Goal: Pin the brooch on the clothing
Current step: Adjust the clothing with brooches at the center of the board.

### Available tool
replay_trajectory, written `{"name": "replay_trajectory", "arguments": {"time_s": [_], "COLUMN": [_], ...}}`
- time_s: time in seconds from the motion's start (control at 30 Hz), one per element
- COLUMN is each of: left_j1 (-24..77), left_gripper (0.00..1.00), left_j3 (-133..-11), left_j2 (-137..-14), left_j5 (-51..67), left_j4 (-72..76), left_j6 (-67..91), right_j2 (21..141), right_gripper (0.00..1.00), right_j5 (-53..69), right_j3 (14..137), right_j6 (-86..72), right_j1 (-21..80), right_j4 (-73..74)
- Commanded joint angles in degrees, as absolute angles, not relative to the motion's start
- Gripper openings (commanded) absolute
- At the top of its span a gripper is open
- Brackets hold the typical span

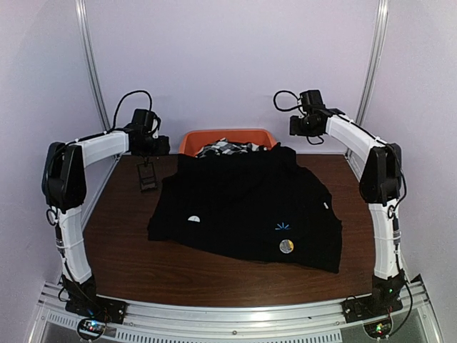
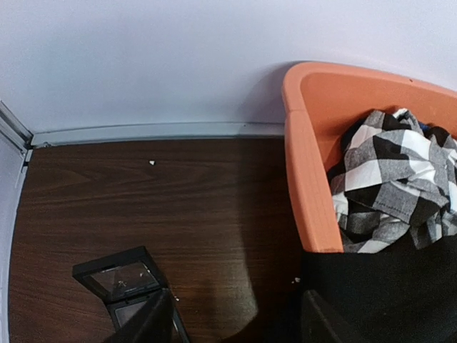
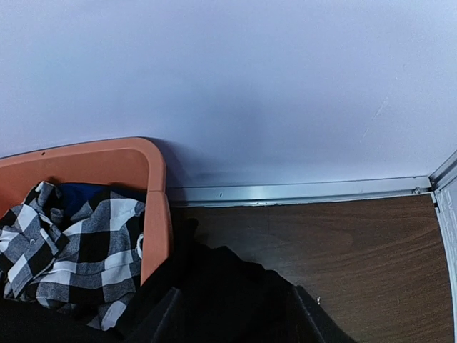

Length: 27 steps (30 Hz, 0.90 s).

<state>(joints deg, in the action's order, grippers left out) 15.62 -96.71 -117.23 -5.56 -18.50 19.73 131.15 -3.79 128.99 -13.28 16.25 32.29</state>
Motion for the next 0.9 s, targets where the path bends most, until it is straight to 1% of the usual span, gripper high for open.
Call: {"name": "replay_trajectory", "arguments": {"time_s": [0.0, 0.13, 0.17, 0.23, 0.33, 0.4, 0.5, 0.57, 0.63, 0.7, 0.8, 0.87], "left_j1": [14.6, 14.6, 14.6, 15.2, 17.8, 19.3, 22.5, 25.3, 28.7, 32.9, 38.7, 41.2], "left_gripper": [0.68, 0.79, 0.81, 0.84, 0.94, 0.97, 0.98, 0.98, 0.98, 0.98, 0.98, 0.98], "left_j3": [-97.7, -94.2, -92.0, -86.1, -76.9, -72.9, -69.1, -67.6, -66.7, -65.9, -64.1, -62.7], "left_j2": [-116.1, -110.0, -107.6, -102.2, -94.2, -91.4, -89.1, -88.5, -88.0, -87.6, -88.2, -89.1], "left_j5": [-3.7, -0.4, 3.6, 7.9, 11.1, 13.0, 15.3, 15.6, 13.1, 6.7, -4.6, -8.7], "left_j4": [-19.7, -22.4, -22.5, -24.0, -25.9, -29.7, -35.4, -39.4, -43.2, -45.6, -47.2, -47.6], "left_j6": [19.2, 18.4, 18.3, 18.0, 14.2, 11.1, 6.1, 2.6, -0.2, -1.8, -2.2, -2.5], "right_j2": [127.4, 118.5, 115.1, 107.0, 93.6, 87.0, 79.7, 75.9, 71.9, 69.0, 66.0, 64.9], "right_gripper": [0.55, 0.60, 0.61, 0.61, 0.60, 0.61, 0.60, 0.60, 0.60, 0.60, 0.59, 0.59], "right_j5": [-3.5, -1.9, -1.6, -0.3, 2.0, 1.7, -1.0, -0.2, 1.5, 0.6, 0.3, 0.3], "right_j3": [126.0, 116.7, 113.2, 102.8, 85.0, 75.9, 64.7, 58.2, 53.6, 51.3, 50.3, 50.1], "right_j6": [-12.0, -11.4, -11.6, -12.8, -15.5, -17.0, -20.9, -24.5, -26.5, -27.4, -27.9, -28.1], "right_j1": [16.1, 16.5, 16.7, 18.0, 21.8, 24.6, 28.0, 29.2, 29.5, 29.5, 29.5, 29.5], "right_j4": [35.9, 37.4, 38.2, 38.5, 33.6, 32.7, 32.5, 31.7, 31.6, 32.7, 34.7, 35.6]}}
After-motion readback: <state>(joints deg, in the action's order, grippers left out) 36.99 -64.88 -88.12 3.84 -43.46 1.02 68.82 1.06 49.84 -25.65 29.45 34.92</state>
